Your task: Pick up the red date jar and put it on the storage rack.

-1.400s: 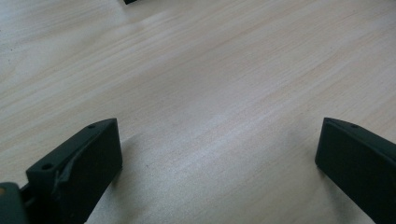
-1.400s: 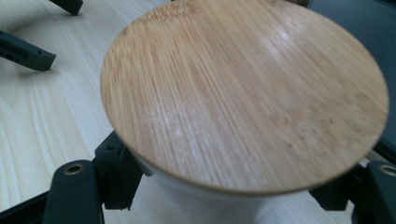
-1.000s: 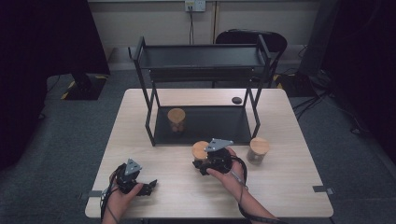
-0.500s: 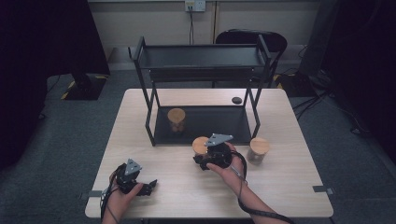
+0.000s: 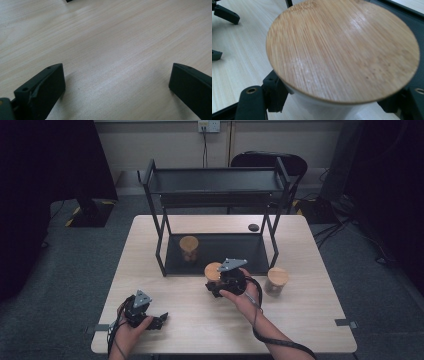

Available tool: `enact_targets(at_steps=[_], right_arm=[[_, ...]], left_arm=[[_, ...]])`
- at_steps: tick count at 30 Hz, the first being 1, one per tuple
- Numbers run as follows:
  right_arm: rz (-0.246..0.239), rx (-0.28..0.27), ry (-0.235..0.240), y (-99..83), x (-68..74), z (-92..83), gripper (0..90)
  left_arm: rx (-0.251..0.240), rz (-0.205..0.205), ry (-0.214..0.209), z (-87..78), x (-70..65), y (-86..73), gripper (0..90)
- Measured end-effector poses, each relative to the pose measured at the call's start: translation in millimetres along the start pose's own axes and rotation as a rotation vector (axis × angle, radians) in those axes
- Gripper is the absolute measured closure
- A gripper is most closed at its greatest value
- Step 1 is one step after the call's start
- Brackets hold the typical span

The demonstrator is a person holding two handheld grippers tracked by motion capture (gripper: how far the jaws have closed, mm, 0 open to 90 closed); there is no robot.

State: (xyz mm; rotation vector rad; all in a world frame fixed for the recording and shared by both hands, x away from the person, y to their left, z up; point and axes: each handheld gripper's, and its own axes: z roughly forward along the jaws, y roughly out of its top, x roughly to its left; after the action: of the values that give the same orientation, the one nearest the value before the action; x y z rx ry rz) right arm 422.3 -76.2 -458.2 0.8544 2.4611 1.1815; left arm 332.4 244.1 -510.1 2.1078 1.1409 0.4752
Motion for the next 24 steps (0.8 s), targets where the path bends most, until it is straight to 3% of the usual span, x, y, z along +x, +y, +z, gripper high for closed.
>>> enact_targets(at_steps=[24], right_arm=[[0.001, -0.007, -0.032, 15.9, -10.5, 11.4, 25.2]], left_arm=[[-0.001, 0.002, -0.003, 0.0, 0.2, -0.2, 0.1]])
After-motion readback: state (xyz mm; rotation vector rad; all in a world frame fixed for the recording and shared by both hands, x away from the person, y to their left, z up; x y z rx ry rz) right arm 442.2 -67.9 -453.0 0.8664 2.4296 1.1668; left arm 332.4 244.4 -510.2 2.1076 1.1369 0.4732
